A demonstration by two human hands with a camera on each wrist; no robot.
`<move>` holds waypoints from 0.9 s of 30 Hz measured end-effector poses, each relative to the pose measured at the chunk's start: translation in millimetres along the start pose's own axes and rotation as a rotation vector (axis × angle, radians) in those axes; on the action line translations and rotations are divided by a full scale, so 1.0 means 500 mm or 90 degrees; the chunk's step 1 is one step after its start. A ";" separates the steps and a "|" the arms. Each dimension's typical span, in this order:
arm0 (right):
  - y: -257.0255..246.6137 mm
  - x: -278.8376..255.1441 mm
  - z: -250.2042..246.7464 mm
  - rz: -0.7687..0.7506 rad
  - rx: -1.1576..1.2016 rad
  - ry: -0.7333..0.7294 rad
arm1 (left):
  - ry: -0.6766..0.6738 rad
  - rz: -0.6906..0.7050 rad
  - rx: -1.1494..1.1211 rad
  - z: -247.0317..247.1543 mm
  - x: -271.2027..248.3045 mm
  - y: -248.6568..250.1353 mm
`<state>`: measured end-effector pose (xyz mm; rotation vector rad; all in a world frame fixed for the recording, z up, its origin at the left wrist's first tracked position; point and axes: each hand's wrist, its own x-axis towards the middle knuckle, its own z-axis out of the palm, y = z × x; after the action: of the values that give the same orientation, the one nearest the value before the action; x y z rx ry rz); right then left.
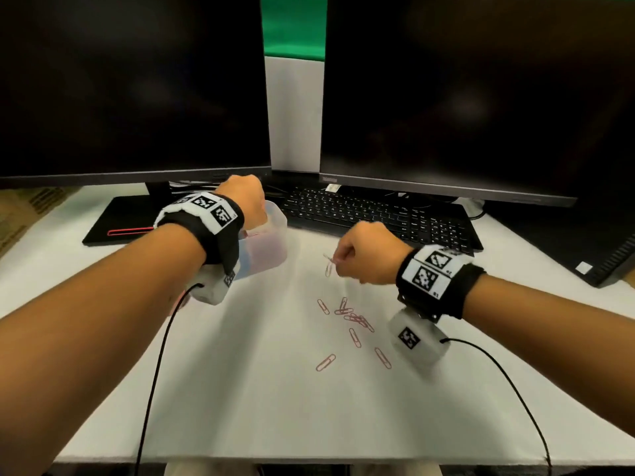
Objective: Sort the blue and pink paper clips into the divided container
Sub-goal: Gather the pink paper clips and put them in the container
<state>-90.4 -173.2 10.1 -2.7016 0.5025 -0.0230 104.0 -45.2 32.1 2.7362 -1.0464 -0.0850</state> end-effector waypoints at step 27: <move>0.021 0.000 0.081 -0.159 -0.190 -0.303 | -0.239 0.273 0.021 0.174 -0.254 0.107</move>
<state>-90.4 -167.0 -31.2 -2.8964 0.0244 0.6561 -36.7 -14.5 -44.1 2.5102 -1.7210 -0.5301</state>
